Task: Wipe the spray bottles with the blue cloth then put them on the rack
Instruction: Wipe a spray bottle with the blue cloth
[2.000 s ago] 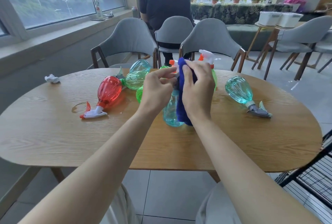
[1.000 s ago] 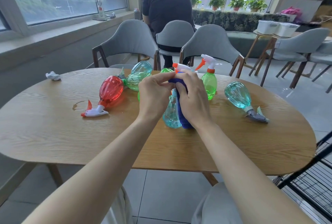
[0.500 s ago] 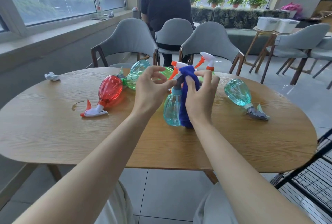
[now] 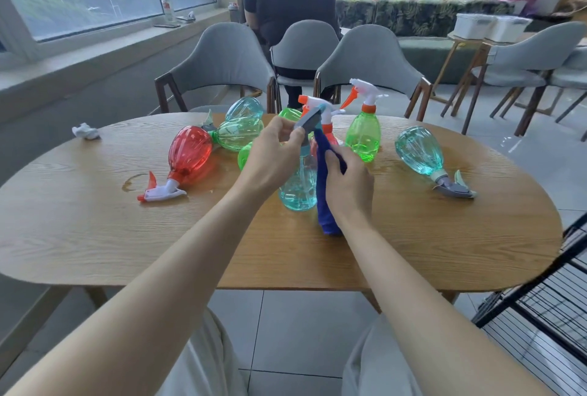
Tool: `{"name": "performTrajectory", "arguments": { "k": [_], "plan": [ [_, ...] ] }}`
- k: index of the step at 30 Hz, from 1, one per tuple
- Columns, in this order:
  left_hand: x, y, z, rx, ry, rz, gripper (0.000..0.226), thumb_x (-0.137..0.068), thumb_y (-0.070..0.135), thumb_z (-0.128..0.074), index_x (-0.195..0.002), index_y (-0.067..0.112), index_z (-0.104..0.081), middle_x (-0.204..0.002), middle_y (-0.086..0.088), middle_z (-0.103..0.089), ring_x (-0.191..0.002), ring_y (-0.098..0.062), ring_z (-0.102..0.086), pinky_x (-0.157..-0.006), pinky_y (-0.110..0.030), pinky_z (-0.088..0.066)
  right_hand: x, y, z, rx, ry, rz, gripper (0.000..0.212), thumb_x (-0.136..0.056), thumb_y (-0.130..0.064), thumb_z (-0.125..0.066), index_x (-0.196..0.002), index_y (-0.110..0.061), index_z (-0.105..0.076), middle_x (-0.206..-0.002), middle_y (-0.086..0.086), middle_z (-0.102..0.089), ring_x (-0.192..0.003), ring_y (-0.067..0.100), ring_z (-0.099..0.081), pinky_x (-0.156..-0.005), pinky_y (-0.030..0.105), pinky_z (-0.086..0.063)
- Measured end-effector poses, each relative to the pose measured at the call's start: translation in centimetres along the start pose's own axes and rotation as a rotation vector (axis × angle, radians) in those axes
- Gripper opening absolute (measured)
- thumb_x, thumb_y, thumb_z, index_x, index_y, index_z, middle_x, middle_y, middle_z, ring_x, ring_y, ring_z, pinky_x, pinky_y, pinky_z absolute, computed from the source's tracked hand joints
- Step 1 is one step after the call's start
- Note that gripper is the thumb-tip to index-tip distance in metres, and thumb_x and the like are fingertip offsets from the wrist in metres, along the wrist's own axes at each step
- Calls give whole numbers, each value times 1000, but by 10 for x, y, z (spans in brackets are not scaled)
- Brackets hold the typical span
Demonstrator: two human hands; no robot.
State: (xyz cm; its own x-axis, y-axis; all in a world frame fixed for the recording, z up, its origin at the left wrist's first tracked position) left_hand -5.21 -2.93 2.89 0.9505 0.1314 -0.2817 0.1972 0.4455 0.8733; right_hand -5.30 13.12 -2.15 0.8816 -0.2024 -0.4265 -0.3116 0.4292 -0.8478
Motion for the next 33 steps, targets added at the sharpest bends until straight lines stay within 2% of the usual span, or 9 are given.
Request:
{"name": "performTrajectory", "arguments": {
  "k": [4, 7, 9, 15, 19, 24, 28, 31, 33],
  "plan": [
    [-2, -7, -2, 46, -10, -5, 21, -111, 33, -52, -113, 18, -66, -95, 9, -70, -78, 8, -62, -69, -16, -46, 8, -29, -8, -52, 22, 146, 32, -111, -31, -52, -136, -20, -69, -124, -7, -69, -116, 8, -61, -99, 19, -46],
    [-2, -16, 3, 26, 46, 4, 27, -112, 34, -48, -105, 12, -64, -84, -4, -65, -68, -10, -53, -68, -32, -45, 21, -24, -30, 11, -153, 180, 41, -112, -30, -49, -151, -21, -57, -146, -6, -60, -135, 9, -50, -114, 26, -39],
    [-3, -18, 9, -24, 73, -2, 31, -113, 37, -48, -105, 12, -63, -87, -12, -67, -68, -13, -52, -67, -36, -44, 26, -9, -33, 27, -248, 159, 43, -112, -28, -49, -155, -24, -51, -150, -8, -56, -135, 6, -50, -109, 22, -38],
    [1, -23, 17, -89, 133, -37, 24, -114, 35, -47, -109, 17, -61, -95, -4, -70, -59, -5, -48, -52, -22, -40, 19, 17, -29, 171, -306, -2, 33, -111, -26, -51, -142, -20, -62, -131, 2, -70, -117, 21, -63, -85, 24, -42],
    [1, -27, 27, -69, 165, -34, 28, -114, 35, -47, -108, 11, -61, -94, 3, -70, -71, -9, -59, -61, -25, -47, 20, -17, -29, 13, -126, 176, 28, -109, -22, -57, -135, -18, -66, -122, -7, -64, -109, 5, -55, -92, 6, -39],
    [5, -32, 41, -93, 220, -50, 33, -112, 34, -50, -95, 6, -55, -77, 1, -64, -65, -10, -54, -64, -34, -48, 32, -37, -51, 105, -205, 419, 29, -99, -28, -73, -124, -15, -69, -119, -1, -59, -114, 18, -54, -100, 22, -41],
    [8, -32, 47, -183, 177, -63, 30, -111, 42, -52, -106, 13, -57, -88, 0, -71, -79, -25, -69, -73, -51, -59, 26, -21, -46, 91, -225, 278, 20, -100, -31, -72, -113, -18, -65, -110, -6, -60, -103, 12, -57, -88, 23, -43],
    [6, -30, 53, -228, 185, -80, 20, -110, 40, -55, -109, 20, -55, -92, 9, -69, -83, -11, -70, -75, -43, -62, 21, -12, -44, 135, -248, 123, 18, -101, -38, -69, -106, -23, -61, -106, -7, -58, -92, 9, -56, -73, 20, -36],
    [4, -30, 55, -227, 183, -82, 19, -110, 39, -57, -111, 21, -55, -94, 11, -68, -86, -3, -68, -77, -35, -61, 21, -21, -45, 130, -221, 155, 18, -102, -35, -68, -111, -20, -64, -109, -7, -56, -97, 11, -57, -76, 18, -37]
  ]
}}
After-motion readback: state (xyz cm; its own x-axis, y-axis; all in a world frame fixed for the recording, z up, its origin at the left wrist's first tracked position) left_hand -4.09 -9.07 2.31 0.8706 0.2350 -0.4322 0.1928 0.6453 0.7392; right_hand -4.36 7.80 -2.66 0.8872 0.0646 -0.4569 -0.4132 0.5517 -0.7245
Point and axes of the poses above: each hand's wrist, its own x-axis away from the middle knuckle, its own z-axis out of the back of the hand, y = z × x, the point moved 6 cm from there along -x, towards the middle knuckle
